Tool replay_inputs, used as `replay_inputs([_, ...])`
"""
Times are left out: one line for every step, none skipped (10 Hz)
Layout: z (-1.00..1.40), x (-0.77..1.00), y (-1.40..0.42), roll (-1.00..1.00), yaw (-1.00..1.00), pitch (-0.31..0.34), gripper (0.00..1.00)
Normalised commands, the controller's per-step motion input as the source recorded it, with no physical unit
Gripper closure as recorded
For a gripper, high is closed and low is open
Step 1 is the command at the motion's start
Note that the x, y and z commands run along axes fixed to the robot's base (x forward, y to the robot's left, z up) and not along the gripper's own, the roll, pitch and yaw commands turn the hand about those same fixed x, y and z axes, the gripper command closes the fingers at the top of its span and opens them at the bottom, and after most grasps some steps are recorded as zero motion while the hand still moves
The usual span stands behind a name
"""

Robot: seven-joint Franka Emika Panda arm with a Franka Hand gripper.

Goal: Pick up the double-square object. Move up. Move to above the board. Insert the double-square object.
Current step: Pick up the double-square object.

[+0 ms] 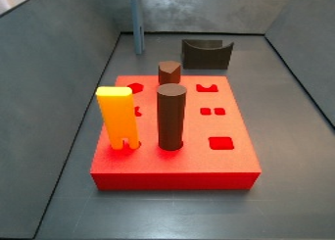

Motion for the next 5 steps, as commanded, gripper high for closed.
replay_inputs([0.00,-0.28,0.04,0.00,-0.15,0.000,0.00])
replay_inputs([0.02,-0.45,0.12,-0.02,-0.21,0.000,0.00])
replay_inputs([0.06,-0.59,0.19,-0.07,-0.31,-0.060,0.00])
replay_inputs([0.09,-0.69,0.21,-0.07,-0.37,-0.080,0.00])
replay_inputs([0.09,-0.75,0.18,-0.06,-0.40,-0.099,0.00])
